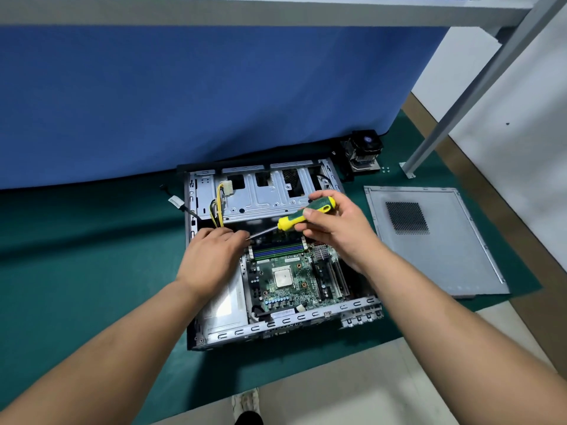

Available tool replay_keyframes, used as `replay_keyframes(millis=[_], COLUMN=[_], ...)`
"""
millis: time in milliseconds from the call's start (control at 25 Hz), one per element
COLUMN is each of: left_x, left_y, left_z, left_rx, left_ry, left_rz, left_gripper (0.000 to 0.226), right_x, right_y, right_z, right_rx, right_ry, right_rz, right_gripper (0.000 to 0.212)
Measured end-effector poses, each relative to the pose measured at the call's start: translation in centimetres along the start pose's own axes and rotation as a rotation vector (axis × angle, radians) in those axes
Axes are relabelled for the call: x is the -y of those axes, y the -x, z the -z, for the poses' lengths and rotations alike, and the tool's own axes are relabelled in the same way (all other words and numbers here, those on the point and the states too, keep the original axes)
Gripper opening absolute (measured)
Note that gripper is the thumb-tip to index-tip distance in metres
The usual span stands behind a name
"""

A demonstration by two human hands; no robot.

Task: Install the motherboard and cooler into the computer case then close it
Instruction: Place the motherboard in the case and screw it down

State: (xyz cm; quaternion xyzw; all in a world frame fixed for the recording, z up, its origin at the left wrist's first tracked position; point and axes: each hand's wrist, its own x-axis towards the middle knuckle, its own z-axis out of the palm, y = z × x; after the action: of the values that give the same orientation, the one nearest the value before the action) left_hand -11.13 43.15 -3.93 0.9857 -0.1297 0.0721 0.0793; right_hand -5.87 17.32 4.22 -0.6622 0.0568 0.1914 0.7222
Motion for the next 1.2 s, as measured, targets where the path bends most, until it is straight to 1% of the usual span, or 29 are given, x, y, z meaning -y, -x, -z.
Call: replay_keyframes(millis=[80,160,240,320,400,560,680,840,1040,1200], left_x=[-0.1,0.8,2.2,3.4,3.8,4.4,4.6,4.4,4.2,4.1], left_y=[-0.3,-0.8,-1.5,-2.2,-2.8,-3.2,-3.4,-3.4,-3.4,-3.4], left_z=[0.0,0.3,0.7,0.5,-0.2,-1.7,-2.0,-1.8,-1.6,-1.6], left_rx=[-0.024,-0.07,-0.07,0.005,0.068,0.046,0.039,0.051,0.054,0.052], left_ry=[-0.005,-0.021,-0.02,0.003,0.026,0.058,0.052,0.044,0.042,0.046], left_rz=[-0.009,0.002,0.1,0.216,0.274,0.288,0.294,0.302,0.302,0.3], left_gripper=[0.024,0.036,0.037,0.041,0.048,0.051,0.05,0.049,0.049,0.048], right_x=[-1.0,-1.4,-1.5,-2.0,-3.2,-5.7,-7.4,-8.9,-9.1,-9.1], right_y=[-0.1,-0.1,-0.1,-0.4,-0.7,-2.8,-4.2,-4.9,-5.2,-5.0], right_z=[-0.6,-0.8,-0.8,-1.5,-2.7,-4.6,-5.1,-4.9,-5.0,-5.1], right_rx=[-0.081,-0.172,-0.229,-0.189,-0.117,-0.03,0.008,-0.012,-0.032,-0.029], right_ry=[0.097,0.281,0.478,0.635,0.746,0.906,0.991,1.043,1.023,1.054], right_rz=[0.053,0.131,0.213,0.259,0.322,0.499,0.563,0.611,0.616,0.61], right_gripper=[0.032,0.029,0.029,0.033,0.035,0.029,0.031,0.033,0.033,0.034])
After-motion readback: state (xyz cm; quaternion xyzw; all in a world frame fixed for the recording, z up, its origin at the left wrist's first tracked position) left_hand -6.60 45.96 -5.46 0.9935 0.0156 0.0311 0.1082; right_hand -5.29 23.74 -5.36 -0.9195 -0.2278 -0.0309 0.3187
